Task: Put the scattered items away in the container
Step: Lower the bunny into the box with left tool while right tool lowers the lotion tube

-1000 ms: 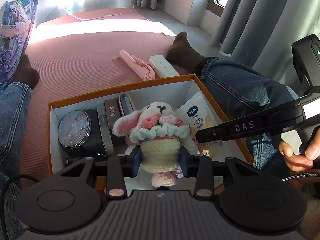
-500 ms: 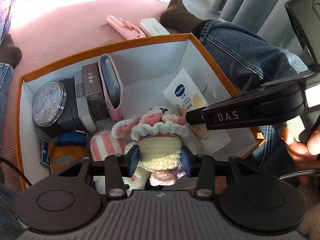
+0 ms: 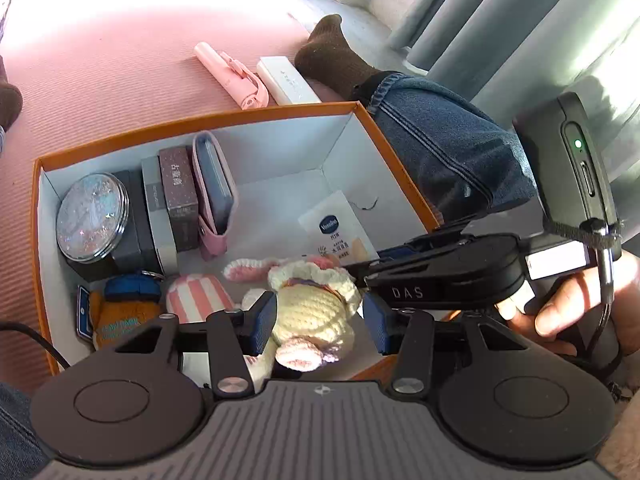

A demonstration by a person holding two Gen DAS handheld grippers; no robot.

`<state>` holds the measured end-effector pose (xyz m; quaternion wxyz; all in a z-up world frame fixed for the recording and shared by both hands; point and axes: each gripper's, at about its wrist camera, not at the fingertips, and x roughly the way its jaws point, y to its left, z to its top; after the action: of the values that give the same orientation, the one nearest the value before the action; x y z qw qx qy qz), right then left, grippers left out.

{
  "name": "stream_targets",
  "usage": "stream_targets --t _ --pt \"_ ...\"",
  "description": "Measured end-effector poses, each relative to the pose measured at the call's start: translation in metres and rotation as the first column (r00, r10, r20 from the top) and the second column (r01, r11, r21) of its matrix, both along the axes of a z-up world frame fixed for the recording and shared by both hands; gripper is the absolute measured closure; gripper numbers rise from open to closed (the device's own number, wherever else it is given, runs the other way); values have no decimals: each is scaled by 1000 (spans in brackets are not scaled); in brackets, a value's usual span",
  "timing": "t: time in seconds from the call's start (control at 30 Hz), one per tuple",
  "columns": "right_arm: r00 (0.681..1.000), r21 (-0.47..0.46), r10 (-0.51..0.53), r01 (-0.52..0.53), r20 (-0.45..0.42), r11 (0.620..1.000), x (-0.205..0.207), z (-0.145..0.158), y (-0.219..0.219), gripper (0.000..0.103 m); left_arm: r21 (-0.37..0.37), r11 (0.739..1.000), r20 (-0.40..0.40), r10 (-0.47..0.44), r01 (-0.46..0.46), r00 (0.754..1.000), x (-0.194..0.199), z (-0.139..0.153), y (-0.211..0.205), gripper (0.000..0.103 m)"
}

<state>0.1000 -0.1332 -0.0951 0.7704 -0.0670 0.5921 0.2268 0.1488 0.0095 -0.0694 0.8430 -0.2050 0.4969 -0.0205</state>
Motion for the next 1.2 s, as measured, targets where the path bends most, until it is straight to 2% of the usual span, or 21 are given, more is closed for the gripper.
stream_targets --t 0.07,0.13,0.23,0.3,0.5,0.7,1.0,1.2 --pt "1000 -12 15 -15 6 1000 0 0 1 79 -20 1000 -6 -9 9 1000 7 -4 2 63" --pt "1000 -14 17 -17 8 1000 -1 1 0 79 -54 998 -16 -31 30 999 13 -13 2 69" --pt "1000 -13 15 -15 12 1000 -1 4 -2 79 -60 997 -52 -53 50 997 15 -24 -2 75" --pt "1000 -26 25 -24 14 999 -2 5 -1 79 -101 994 -79 -56 48 995 15 -32 -2 79" --pt "997 -83 71 -69 15 994 -3 0 10 78 -101 994 -154 -54 38 987 14 -51 -9 79" --pt "996 -63 85 -84 12 994 3 -4 15 78 -130 991 -157 -33 13 987 8 -56 0 79" --pt "990 -56 134 -131 52 990 8 -6 26 77 -167 985 -163 1 -29 987 5 -62 7 78" --pt "993 -15 92 -91 68 996 9 6 12 78 -138 989 -138 26 -46 990 -1 -50 14 75"
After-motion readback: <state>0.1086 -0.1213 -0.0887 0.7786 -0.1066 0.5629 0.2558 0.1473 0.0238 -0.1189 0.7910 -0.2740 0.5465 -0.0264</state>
